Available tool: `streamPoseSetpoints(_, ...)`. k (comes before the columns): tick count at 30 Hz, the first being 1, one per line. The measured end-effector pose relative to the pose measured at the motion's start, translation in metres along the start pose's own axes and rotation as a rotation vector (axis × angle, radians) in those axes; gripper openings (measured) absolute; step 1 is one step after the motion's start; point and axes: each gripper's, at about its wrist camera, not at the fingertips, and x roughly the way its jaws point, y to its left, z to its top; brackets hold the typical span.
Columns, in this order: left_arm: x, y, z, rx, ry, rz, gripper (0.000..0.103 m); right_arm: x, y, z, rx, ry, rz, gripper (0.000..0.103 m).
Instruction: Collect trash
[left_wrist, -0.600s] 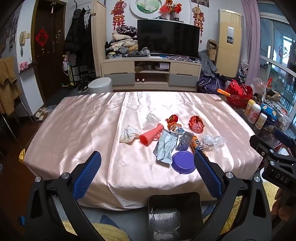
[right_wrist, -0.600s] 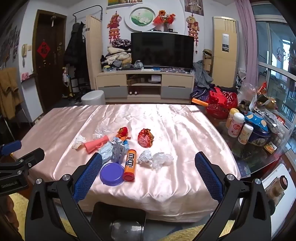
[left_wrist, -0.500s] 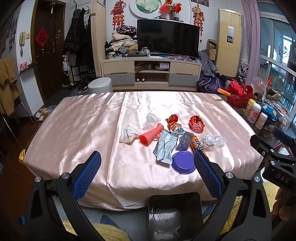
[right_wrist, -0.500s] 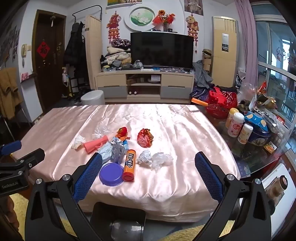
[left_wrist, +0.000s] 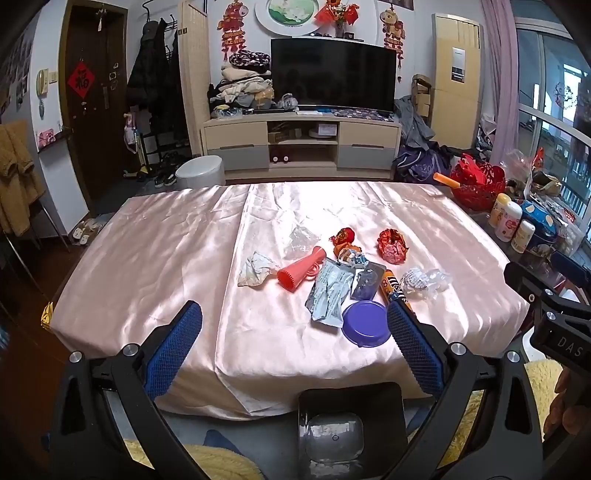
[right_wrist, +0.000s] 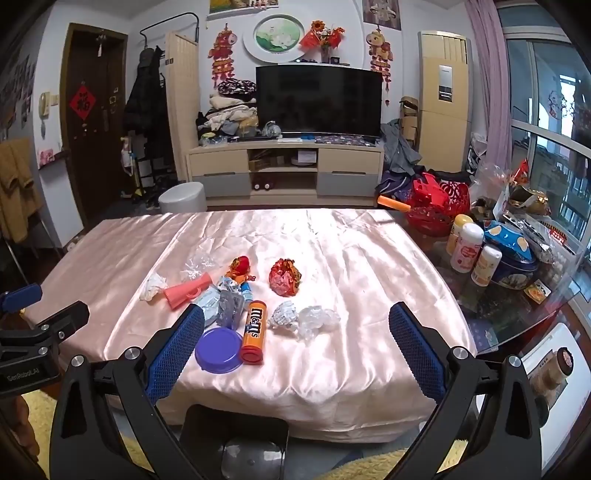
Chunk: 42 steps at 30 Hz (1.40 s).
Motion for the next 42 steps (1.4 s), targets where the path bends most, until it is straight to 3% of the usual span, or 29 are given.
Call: streamPoseSetpoints(42, -0.0028, -0.0066, -0.0002, 0.015, 0.002, 0.015, 0.095, 0.0043, -0.0011, -0.0001, 0.013, 0.007, 0.014, 0.100)
